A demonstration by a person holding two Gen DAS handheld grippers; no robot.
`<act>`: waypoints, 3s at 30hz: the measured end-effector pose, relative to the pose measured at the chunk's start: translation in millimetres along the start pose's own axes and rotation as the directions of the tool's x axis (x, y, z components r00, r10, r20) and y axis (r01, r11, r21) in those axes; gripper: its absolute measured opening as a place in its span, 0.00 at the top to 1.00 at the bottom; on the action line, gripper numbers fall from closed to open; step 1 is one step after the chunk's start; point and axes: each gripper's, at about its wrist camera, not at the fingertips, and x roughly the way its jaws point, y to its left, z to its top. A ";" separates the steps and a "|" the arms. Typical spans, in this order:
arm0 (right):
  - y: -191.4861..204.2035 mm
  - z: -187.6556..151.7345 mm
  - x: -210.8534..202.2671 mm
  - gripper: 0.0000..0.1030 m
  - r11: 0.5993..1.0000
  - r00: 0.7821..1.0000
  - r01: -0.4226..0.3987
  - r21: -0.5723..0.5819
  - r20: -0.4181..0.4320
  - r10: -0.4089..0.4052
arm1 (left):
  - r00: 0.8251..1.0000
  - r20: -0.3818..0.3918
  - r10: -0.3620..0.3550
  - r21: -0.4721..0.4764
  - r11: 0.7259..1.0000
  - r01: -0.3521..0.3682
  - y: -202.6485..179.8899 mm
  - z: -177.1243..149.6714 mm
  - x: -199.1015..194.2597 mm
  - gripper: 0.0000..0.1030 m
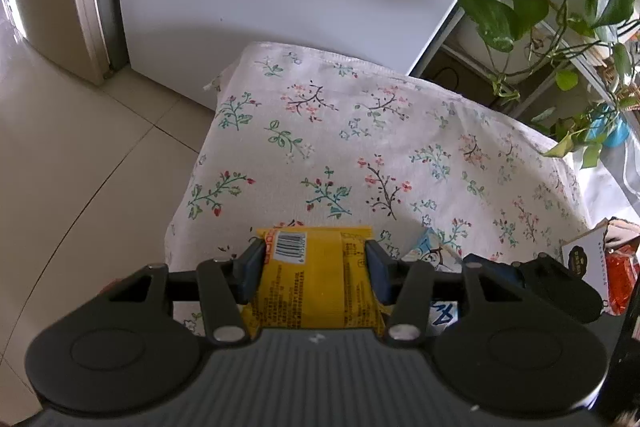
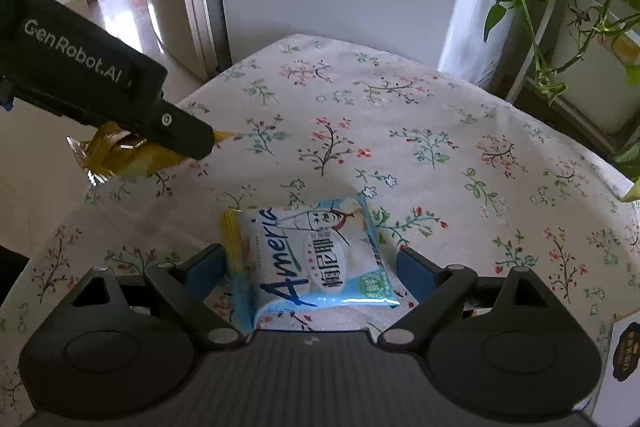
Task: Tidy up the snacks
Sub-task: 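Grasp the white Ameria pack with the right gripper while the left holds the yellow pack, then lift and carry the yellow and white Ameria packs over the cardboard box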
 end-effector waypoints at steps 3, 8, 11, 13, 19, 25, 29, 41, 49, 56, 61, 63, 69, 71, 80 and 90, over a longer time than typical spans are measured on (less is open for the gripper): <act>1.0 0.2 0.2 0.14 1.000 1.000 -0.001 0.001 0.005 0.001 | 1.000 -0.005 0.002 0.007 1.000 -0.002 -1.9 -0.9 1.0 0.50; 2.2 1.5 -4.6 0.26 1.000 1.000 -0.008 -0.005 0.009 0.008 | 1.000 -0.001 0.005 0.027 1.000 -0.005 -6.7 -2.9 1.4 0.50; 2.8 2.2 -6.8 0.32 1.000 1.000 -0.009 -0.001 0.006 0.009 | 1.000 0.006 0.010 0.040 0.999 -0.010 -9.8 -3.7 0.7 0.50; 4.0 2.3 -9.1 0.33 1.000 1.000 -0.009 -0.001 0.003 0.009 | 1.000 0.016 0.014 0.052 0.999 -0.015 -12.0 -4.3 -0.8 0.50; 6.1 4.4 -18.5 0.34 1.000 1.000 0.005 0.024 0.011 -0.006 | 0.998 0.047 0.029 0.076 0.997 -0.033 -17.7 -4.0 -5.5 0.50; 2.1 8.0 -39.5 0.34 0.997 0.998 0.038 0.064 0.044 -0.041 | 0.996 0.078 0.040 0.106 0.993 -0.048 -23.9 -4.6 -10.2 0.50; -3.6 6.2 -51.1 0.34 0.994 0.996 0.069 0.091 0.049 -0.073 | 0.996 0.083 0.038 0.106 0.993 -0.047 -27.3 -7.6 -12.4 0.50; -19.7 -4.7 -111.6 0.34 0.968 0.980 0.135 0.214 0.117 -0.162 | 0.993 0.115 0.016 0.146 0.989 -0.032 -46.3 -31.9 -25.0 0.50; -24.5 -20.9 -135.6 0.34 0.943 0.972 0.167 0.288 0.112 -0.206 | 0.988 0.152 -0.010 0.187 0.982 -0.019 -60.3 -48.2 -36.6 0.50; -26.4 -33.3 -154.6 0.33 0.917 0.964 0.176 0.358 0.125 -0.234 | 0.981 0.194 -0.015 0.240 0.970 -0.033 -72.3 -64.1 -46.8 0.50; -28.7 -39.0 -162.8 0.33 0.903 0.960 0.188 0.386 0.122 -0.253 | 0.980 0.191 -0.050 0.259 0.966 -0.001 -74.2 -75.8 -50.7 0.50; -29.9 -41.1 -167.1 0.33 0.901 0.958 0.188 0.391 0.131 -0.257 | 0.981 0.187 -0.054 0.268 0.963 0.002 -73.9 -80.1 -51.4 0.50; -37.3 -46.9 -178.4 0.33 0.890 0.951 0.190 0.415 0.147 -0.271 | 0.985 0.161 -0.059 0.233 0.972 0.021 -70.5 -92.1 -52.1 0.50; -39.7 -49.3 -182.8 0.33 0.887 0.950 0.186 0.423 0.155 -0.273 | 0.986 0.154 -0.060 0.227 0.974 0.024 -71.9 -94.8 -53.2 0.50; -60.1 -65.8 -210.1 0.33 0.861 0.934 0.181 0.475 0.191 -0.301 | 0.985 0.140 -0.100 0.222 0.973 0.067 -97.4 -100.6 -65.3 0.50; -99.2 -94.7 -259.3 0.33 0.792 0.899 0.139 0.595 0.259 -0.353 | 0.975 0.128 -0.184 0.267 0.953 0.145 -148.7 -106.8 -80.7 0.50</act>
